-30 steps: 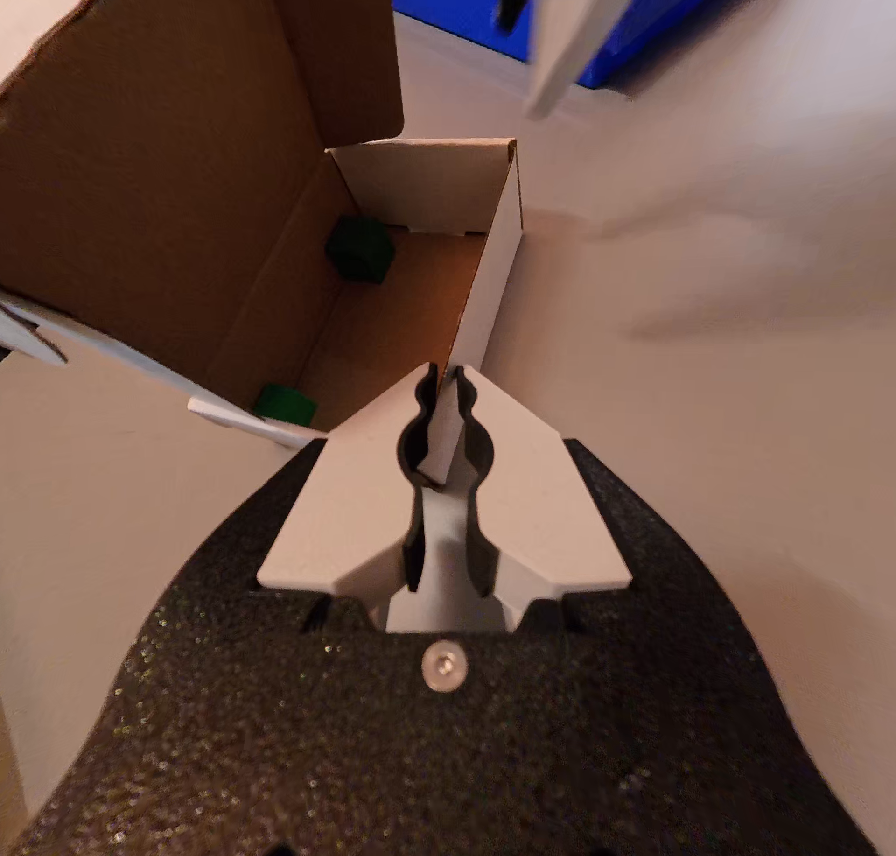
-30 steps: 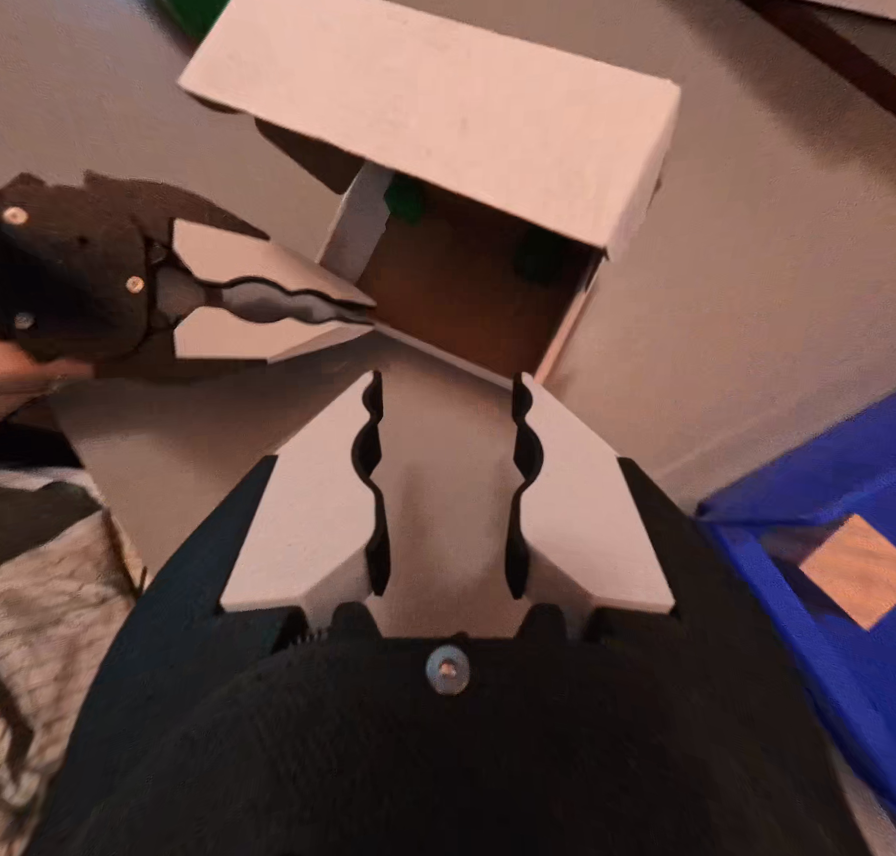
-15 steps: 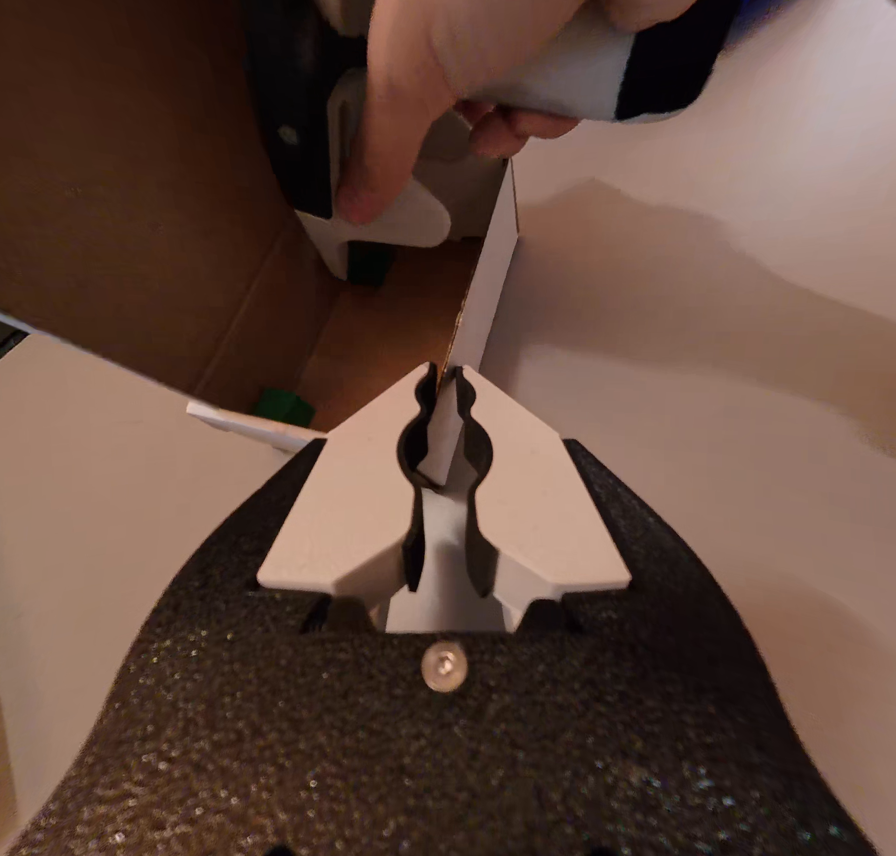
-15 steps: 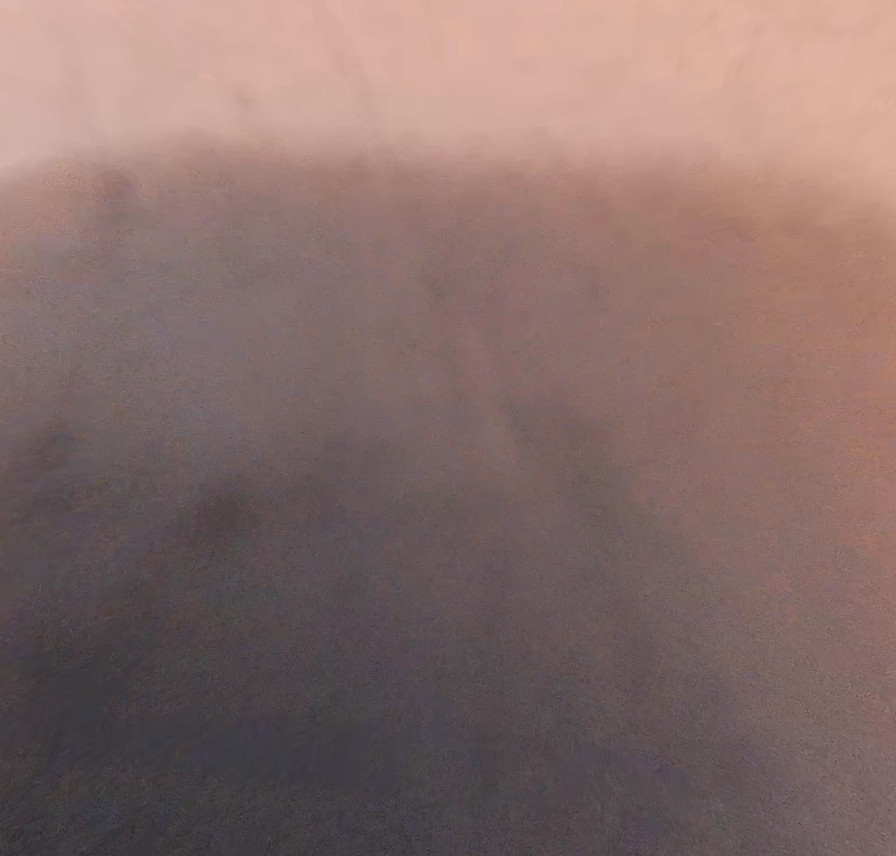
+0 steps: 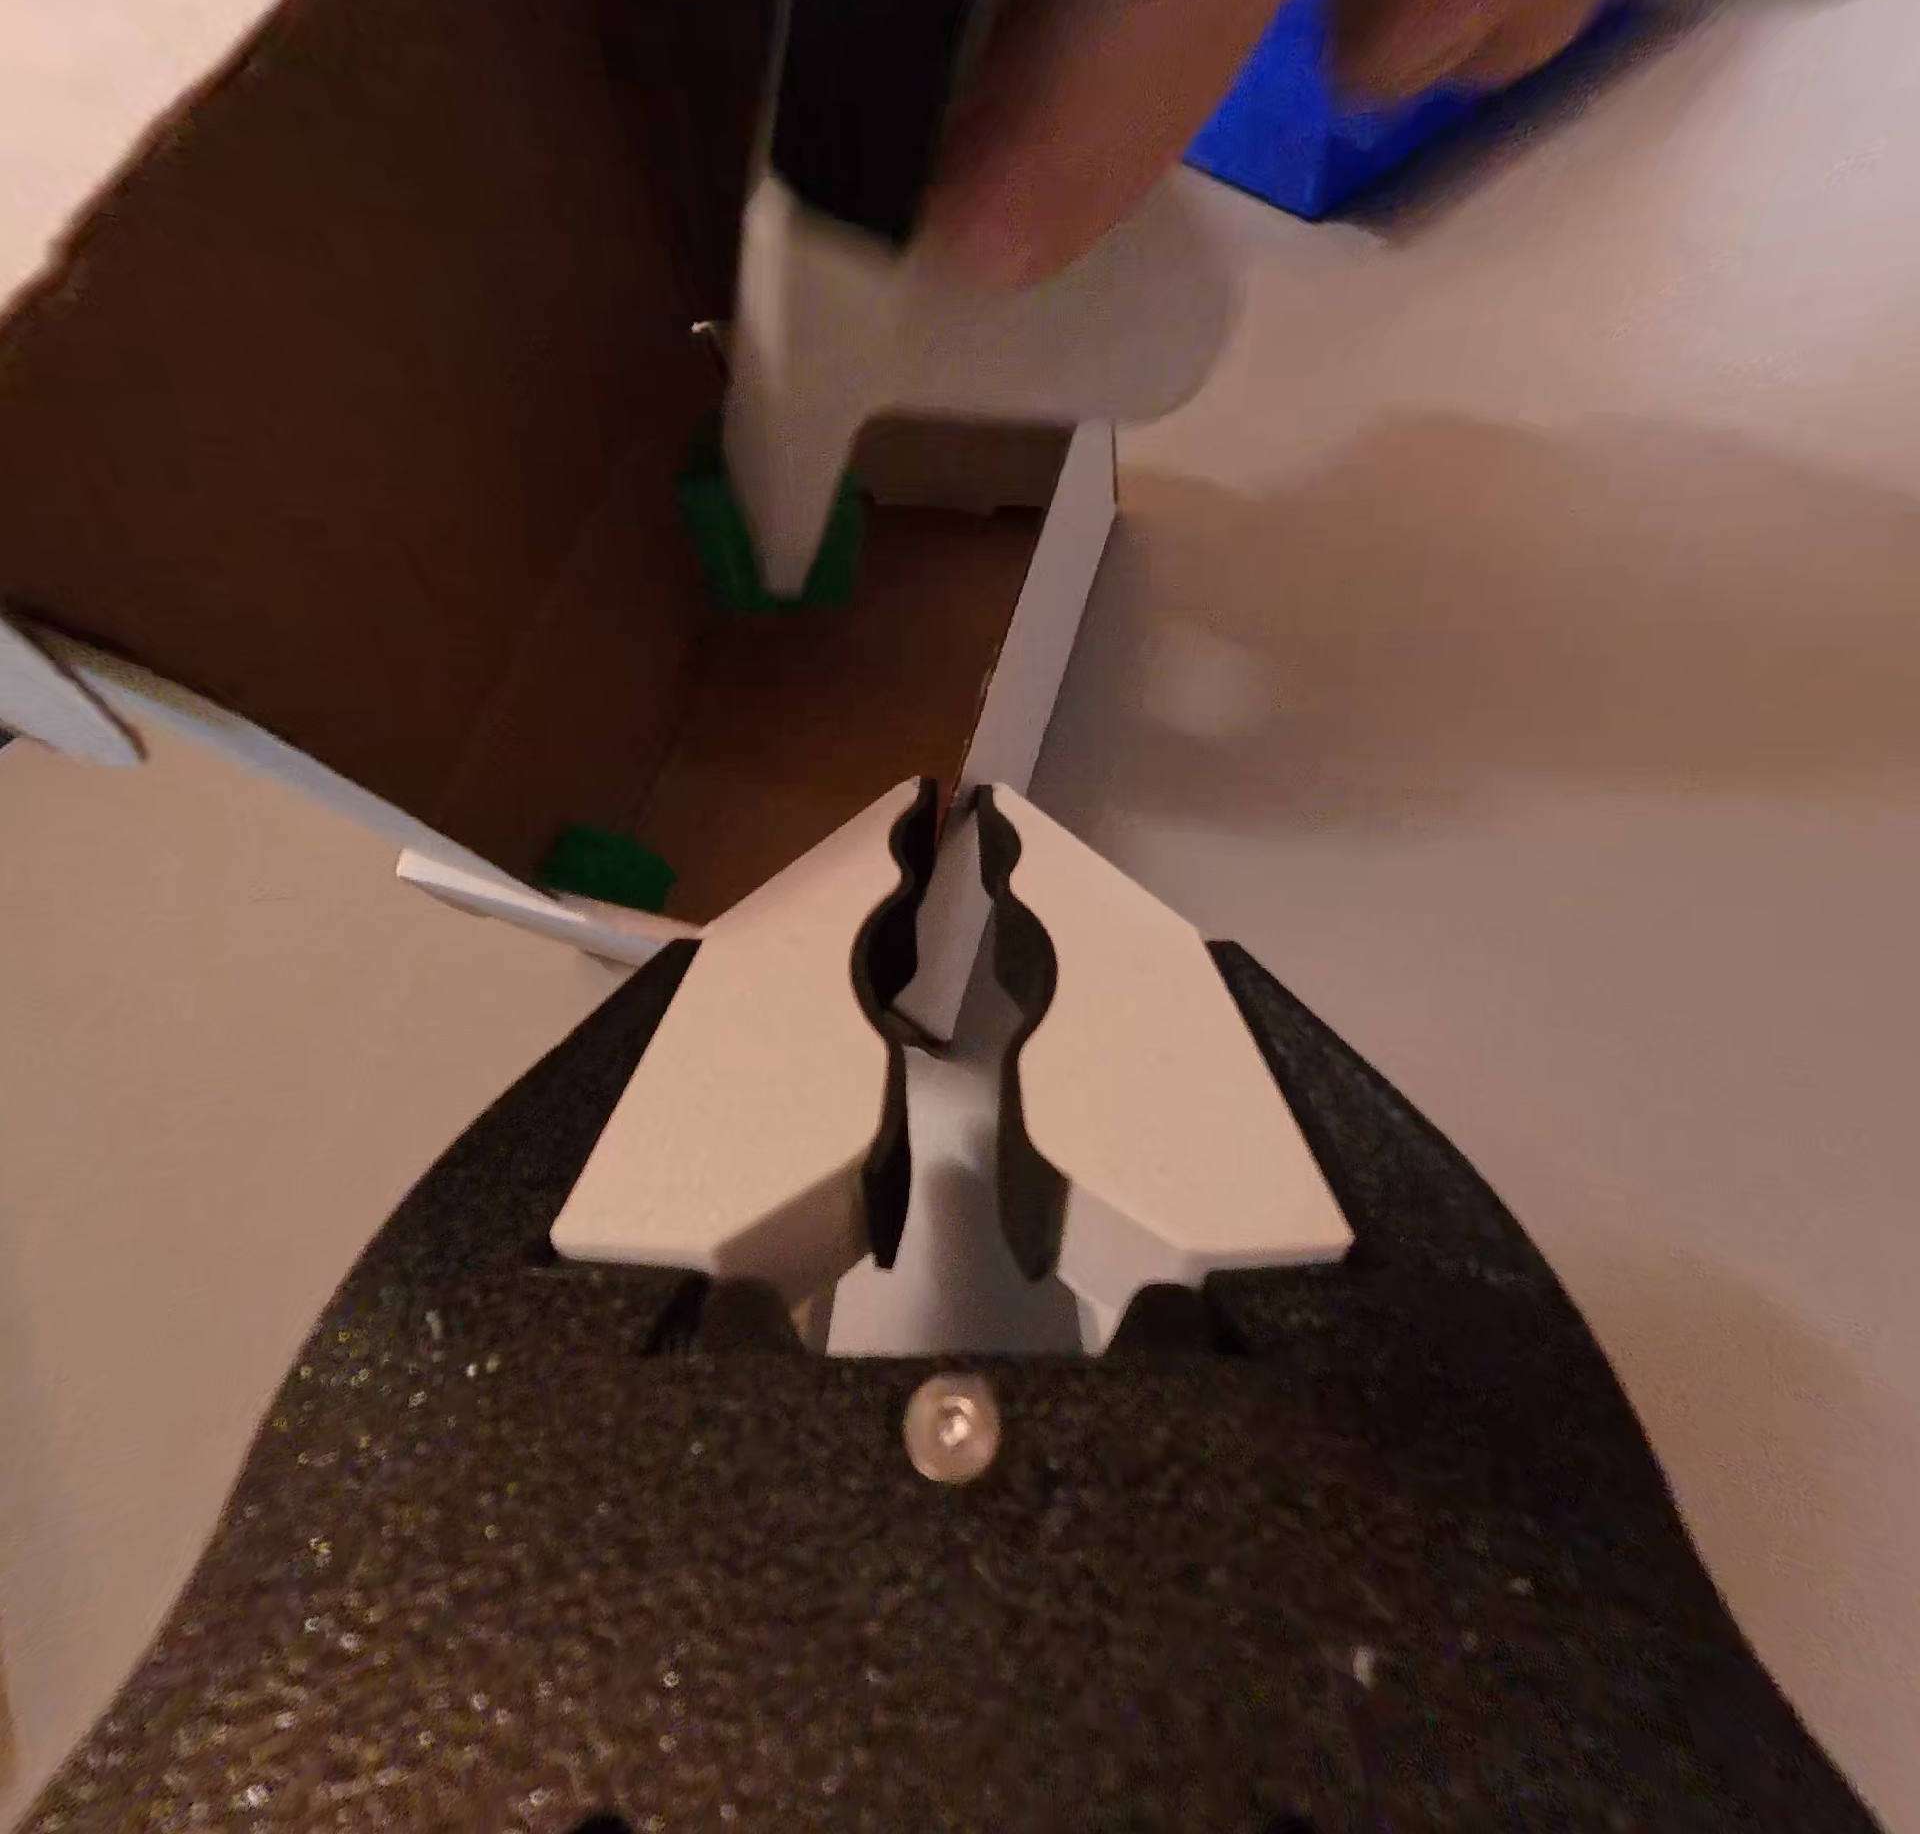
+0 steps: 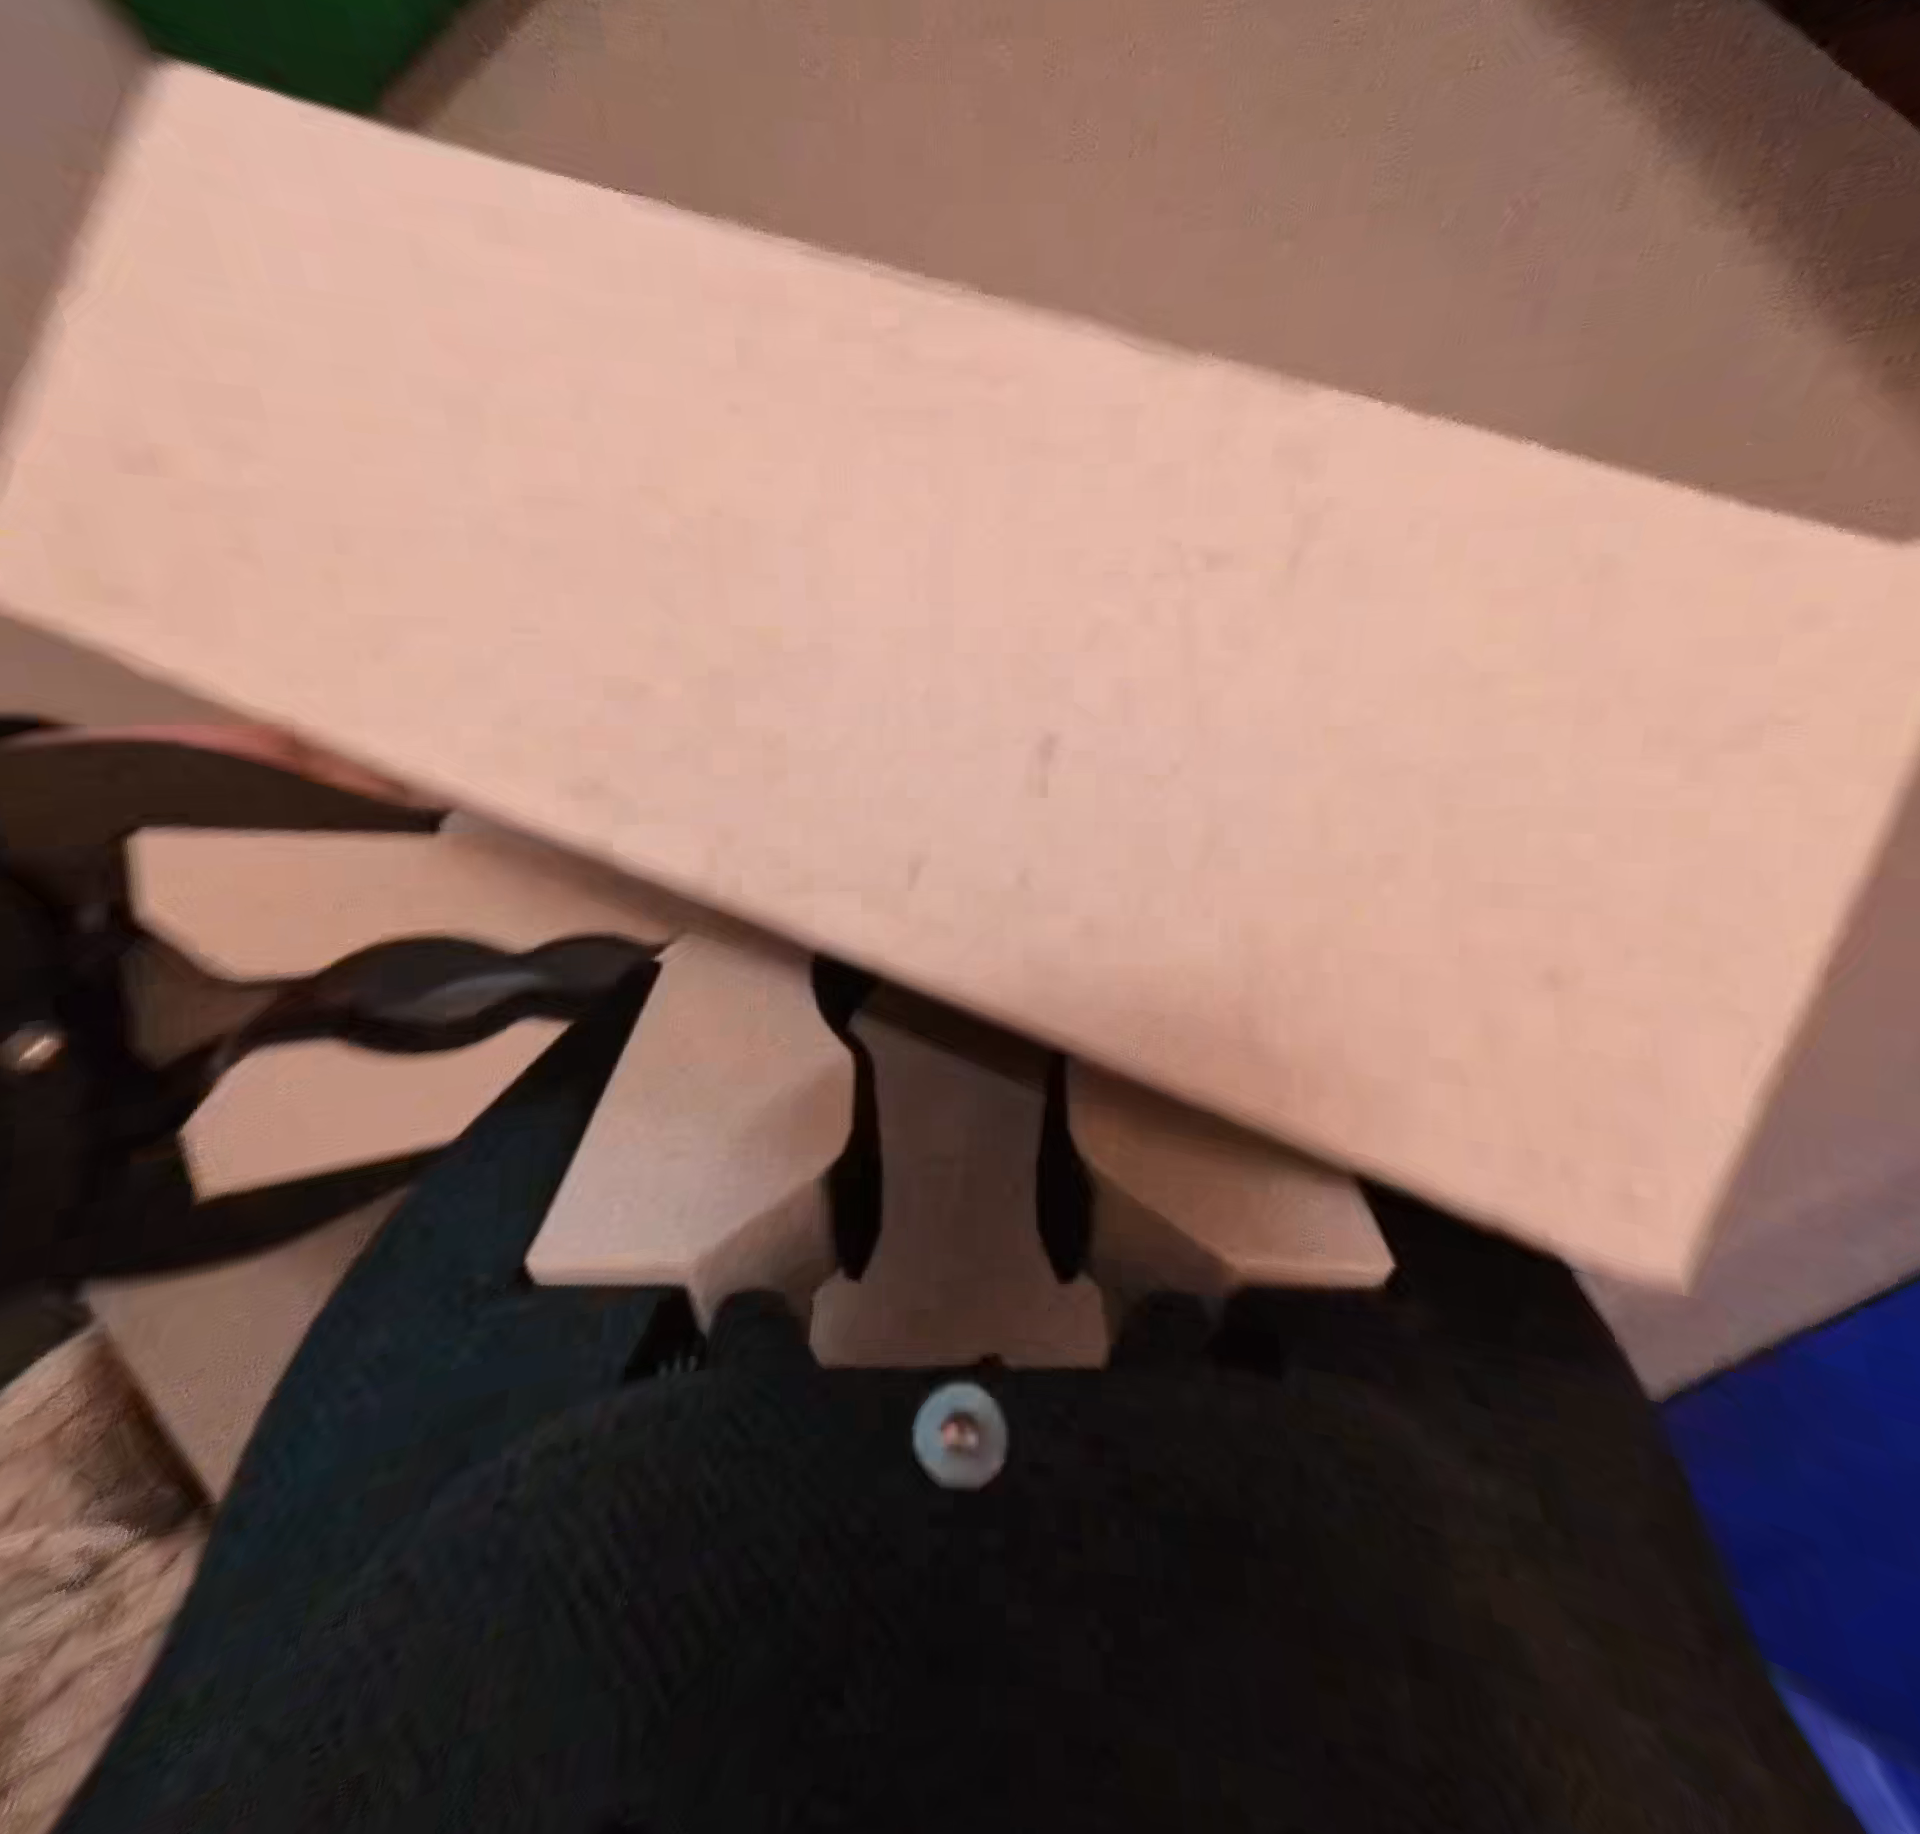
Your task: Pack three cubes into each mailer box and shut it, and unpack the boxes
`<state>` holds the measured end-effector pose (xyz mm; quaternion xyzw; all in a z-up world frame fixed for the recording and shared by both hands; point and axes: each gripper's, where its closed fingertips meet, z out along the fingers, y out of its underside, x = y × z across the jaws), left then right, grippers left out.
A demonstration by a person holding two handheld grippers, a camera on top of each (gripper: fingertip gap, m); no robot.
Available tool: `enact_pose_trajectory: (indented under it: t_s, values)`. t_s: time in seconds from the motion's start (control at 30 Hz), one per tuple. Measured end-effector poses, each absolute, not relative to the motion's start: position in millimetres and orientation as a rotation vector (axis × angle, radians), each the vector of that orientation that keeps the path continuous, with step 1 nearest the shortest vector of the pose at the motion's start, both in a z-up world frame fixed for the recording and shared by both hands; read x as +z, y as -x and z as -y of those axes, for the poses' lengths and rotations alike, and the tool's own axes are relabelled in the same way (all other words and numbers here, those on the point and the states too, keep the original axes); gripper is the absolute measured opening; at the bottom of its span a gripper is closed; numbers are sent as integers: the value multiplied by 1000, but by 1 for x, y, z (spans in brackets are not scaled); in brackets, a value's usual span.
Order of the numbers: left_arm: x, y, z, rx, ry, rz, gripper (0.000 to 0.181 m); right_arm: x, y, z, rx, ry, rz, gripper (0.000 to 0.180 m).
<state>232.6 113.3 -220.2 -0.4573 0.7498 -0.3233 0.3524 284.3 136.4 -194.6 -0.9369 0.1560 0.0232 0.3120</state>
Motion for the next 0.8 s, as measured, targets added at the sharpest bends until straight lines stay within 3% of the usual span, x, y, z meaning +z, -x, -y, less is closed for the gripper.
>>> enact_pose_trajectory:
  t_s: [0.03, 0.13, 0.23, 0.4, 0.5, 0.53, 0.57, 0.6, 0.8]
  values:
    - [-220, -233, -113, -837, 1183, -1940, 5, -183, -275, -125, 78, 2456, -383, 25]
    - [-220, -233, -113, -841, 1182, -1943, 5, -155, -283, -62, -85, 2456, -424, 26]
    - [-220, -234, -113, -842, 1177, -1946, 5, -133, -346, 24, -396, 2373, -745, 26]
    - [-220, -235, -113, -844, 1172, -1947, 5, -156, -420, 119, -474, 2391, -1093, 26]
    - [-220, -235, -113, -843, 1172, -1945, 5, -180, -429, 128, -393, 2439, -1148, 26]
    - [-220, -236, -113, -843, 1171, -1943, 5, -184, -428, 127, -380, 2443, -1159, 34]
    - [-220, -236, -113, -842, 1167, -1938, 5, -186, -423, 124, -370, 2441, -1164, 59]
    - [-220, -236, -113, -843, 1162, -1932, 5, -184, -414, 119, -360, 2442, -1153, 72]
    - [-219, -236, -112, -848, 1112, -1885, 6, -143, -299, -24, -125, 2313, -521, 44]
